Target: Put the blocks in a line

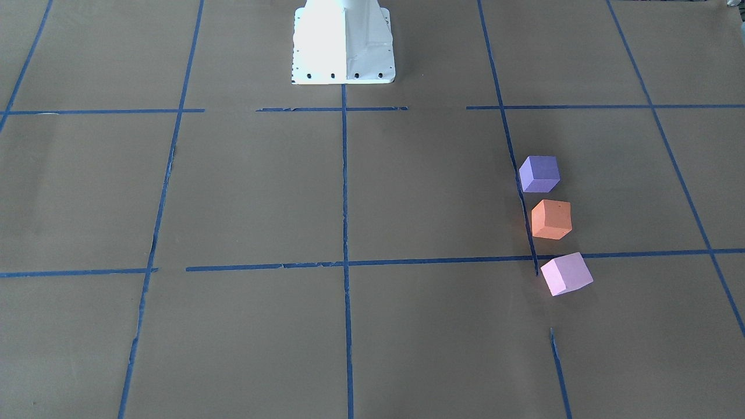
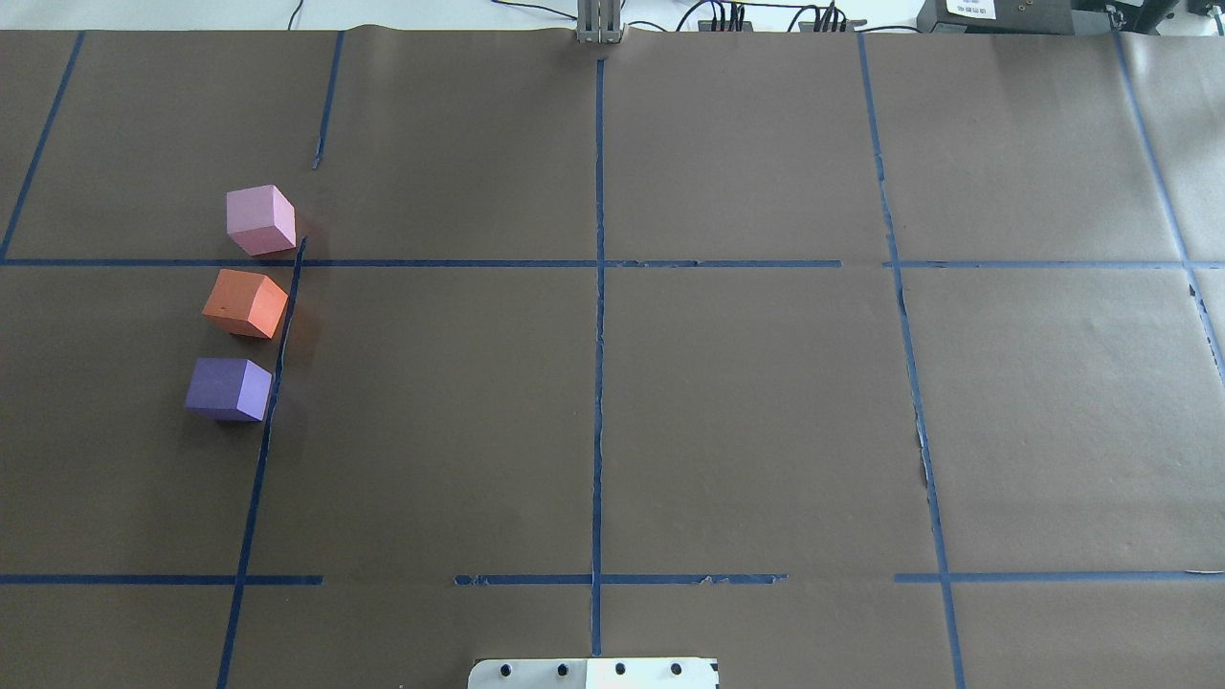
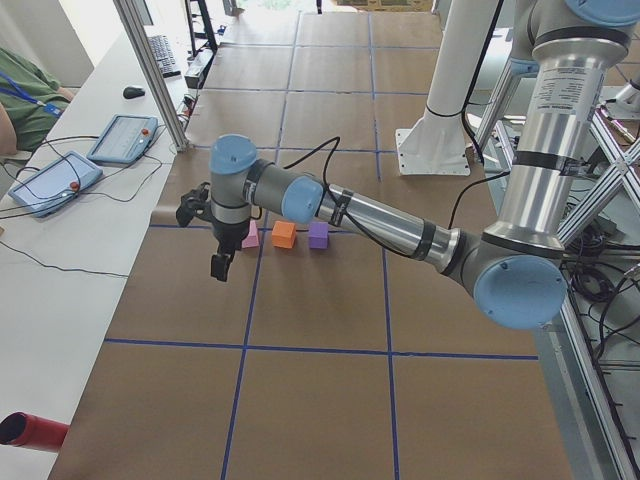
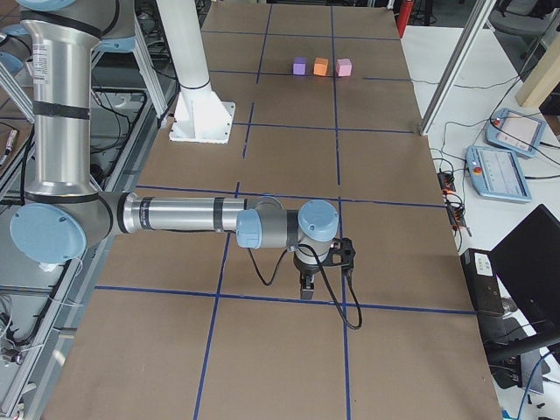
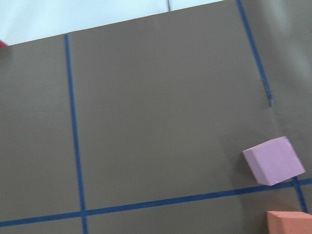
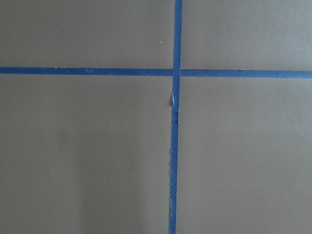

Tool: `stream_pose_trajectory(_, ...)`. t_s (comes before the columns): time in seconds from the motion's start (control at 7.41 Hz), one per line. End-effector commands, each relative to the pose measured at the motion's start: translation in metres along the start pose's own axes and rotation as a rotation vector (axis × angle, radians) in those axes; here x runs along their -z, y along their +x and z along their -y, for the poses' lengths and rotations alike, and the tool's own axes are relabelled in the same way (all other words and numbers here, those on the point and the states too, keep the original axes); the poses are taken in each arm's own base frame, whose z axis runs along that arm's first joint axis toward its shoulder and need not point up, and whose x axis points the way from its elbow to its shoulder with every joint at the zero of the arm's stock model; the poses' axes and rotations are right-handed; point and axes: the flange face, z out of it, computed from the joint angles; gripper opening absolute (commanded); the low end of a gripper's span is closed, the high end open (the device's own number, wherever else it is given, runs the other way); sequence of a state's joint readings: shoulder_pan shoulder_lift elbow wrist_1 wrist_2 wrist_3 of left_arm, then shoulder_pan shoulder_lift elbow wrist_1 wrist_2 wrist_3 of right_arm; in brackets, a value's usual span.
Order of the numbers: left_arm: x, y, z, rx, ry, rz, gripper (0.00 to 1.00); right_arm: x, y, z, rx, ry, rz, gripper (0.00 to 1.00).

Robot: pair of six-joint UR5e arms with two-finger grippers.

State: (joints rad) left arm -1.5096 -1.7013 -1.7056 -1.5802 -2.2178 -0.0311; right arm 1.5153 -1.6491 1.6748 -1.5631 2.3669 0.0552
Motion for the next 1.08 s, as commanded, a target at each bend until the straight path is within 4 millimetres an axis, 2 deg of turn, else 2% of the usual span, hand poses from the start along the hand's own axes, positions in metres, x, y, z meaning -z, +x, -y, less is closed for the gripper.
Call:
stream_pose_trajectory(0.0, -0.052, -0.059, -0.080, -0.054, -0.092, -0.061, 1.00, 0.000, -0.001, 0.000, 0.001, -0.001, 0.000, 1.00)
stream_pose_trajectory(0.27, -0.067, -0.070, -0.101, -0.020, -0.129, -0.062, 1.00, 0.000, -0.001, 0.000, 0.001, -0.001, 0.000, 1.00)
stream_pose_trajectory(0.4, -0.073, -0.074, -0.104, -0.008, -0.142, -0.063, 1.00, 0.000, 0.000, 0.000, 0.000, 0.000, 0.000, 1.00)
stream_pose_trajectory(0.94, -0.072, -0.073, -0.101, -0.009, -0.141, -0.065, 1.00, 0.000, 0.000, 0.000, 0.000, 0.000, 0.000, 1.00)
